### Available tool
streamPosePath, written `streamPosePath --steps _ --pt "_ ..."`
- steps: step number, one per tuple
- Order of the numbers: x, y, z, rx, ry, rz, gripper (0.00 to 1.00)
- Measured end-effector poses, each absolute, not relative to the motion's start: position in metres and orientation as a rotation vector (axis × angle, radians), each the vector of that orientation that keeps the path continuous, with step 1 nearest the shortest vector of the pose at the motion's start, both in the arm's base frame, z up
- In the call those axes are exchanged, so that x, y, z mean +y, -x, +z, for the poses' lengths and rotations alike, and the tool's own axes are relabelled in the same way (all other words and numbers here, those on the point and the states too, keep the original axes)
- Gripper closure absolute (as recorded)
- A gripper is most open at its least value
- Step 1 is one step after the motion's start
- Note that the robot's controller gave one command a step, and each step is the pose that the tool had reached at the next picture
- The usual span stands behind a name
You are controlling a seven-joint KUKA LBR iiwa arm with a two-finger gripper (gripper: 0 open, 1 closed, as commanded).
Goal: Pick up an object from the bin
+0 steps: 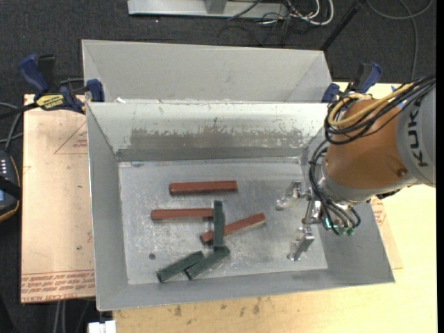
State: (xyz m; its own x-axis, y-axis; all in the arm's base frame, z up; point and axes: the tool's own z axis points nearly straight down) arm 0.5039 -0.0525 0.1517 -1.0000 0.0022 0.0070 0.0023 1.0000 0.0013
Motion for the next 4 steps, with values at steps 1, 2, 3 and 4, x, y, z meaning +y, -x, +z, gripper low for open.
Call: streamPosePath --steps 1,2,3,4 --pt "-0.052 -0.506 0.155 -3.142 0.0 -0.001 0.0" --pt "-0.01 -0.519 0.104 -3.139 -0.195 0.0 0.0" --pt "0.02 -0.529 0.1 -3.137 -0.222 -0.005 0.0" --pt "0.02 -0.536 0.107 -3.137 -0.208 -0.002 0.0"
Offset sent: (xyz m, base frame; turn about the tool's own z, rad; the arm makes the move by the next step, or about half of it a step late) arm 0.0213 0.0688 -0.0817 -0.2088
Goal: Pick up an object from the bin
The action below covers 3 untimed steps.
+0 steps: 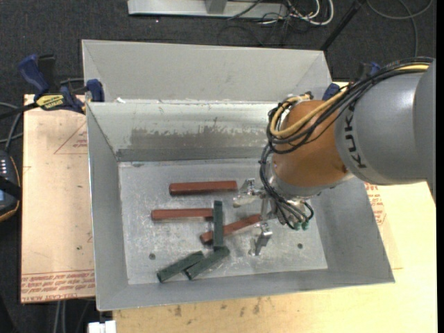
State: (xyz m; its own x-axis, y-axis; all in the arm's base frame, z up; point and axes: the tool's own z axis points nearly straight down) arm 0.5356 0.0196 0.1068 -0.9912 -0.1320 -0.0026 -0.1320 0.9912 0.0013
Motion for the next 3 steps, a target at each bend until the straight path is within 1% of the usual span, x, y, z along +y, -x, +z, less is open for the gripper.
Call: streamPosePath --steps 1,2,3 --pt "0.0117 -0.5363 0.0805 3.138 0.079 0.003 0.0" --pt "0.0103 -0.5447 0.0787 3.113 0.176 0.003 1.0" --pt "0.0103 -0.5447 0.0787 3.113 0.177 0.003 1.0"
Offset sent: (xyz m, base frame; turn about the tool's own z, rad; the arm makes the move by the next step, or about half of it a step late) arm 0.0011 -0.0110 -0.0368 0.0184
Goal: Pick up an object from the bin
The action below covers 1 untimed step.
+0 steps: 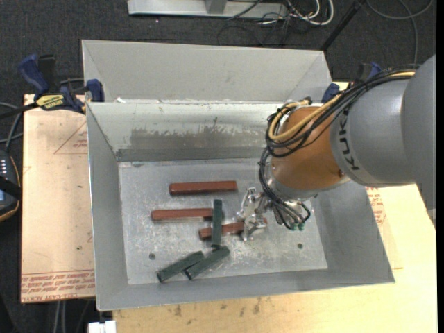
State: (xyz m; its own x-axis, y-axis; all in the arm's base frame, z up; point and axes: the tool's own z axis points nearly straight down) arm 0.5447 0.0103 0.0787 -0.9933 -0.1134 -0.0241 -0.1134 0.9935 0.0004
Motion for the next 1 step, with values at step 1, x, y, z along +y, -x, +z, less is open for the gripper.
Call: streamPosePath --steps 1 --pt "0.0104 -0.5444 0.0816 3.116 0.177 0.003 1.0"
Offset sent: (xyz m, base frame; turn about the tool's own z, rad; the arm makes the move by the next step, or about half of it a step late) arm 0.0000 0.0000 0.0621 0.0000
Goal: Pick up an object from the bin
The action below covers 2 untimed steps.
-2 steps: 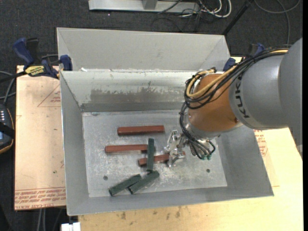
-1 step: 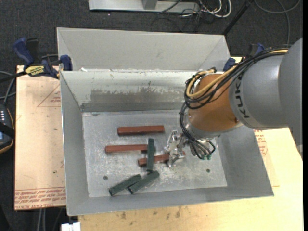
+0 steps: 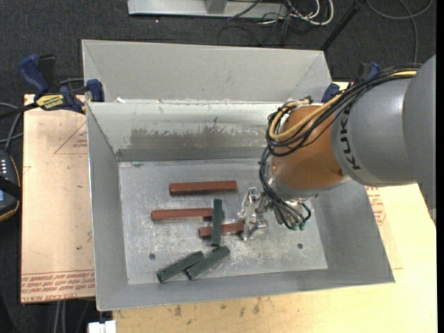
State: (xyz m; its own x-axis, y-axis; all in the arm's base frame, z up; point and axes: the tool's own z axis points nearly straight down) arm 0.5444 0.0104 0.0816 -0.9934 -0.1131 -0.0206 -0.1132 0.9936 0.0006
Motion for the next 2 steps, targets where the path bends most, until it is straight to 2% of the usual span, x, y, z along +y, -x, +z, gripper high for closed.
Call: streamPosePath --steps 2 --pt "0.01 -0.541 0.107 3.136 0.179 0.002 1.0"
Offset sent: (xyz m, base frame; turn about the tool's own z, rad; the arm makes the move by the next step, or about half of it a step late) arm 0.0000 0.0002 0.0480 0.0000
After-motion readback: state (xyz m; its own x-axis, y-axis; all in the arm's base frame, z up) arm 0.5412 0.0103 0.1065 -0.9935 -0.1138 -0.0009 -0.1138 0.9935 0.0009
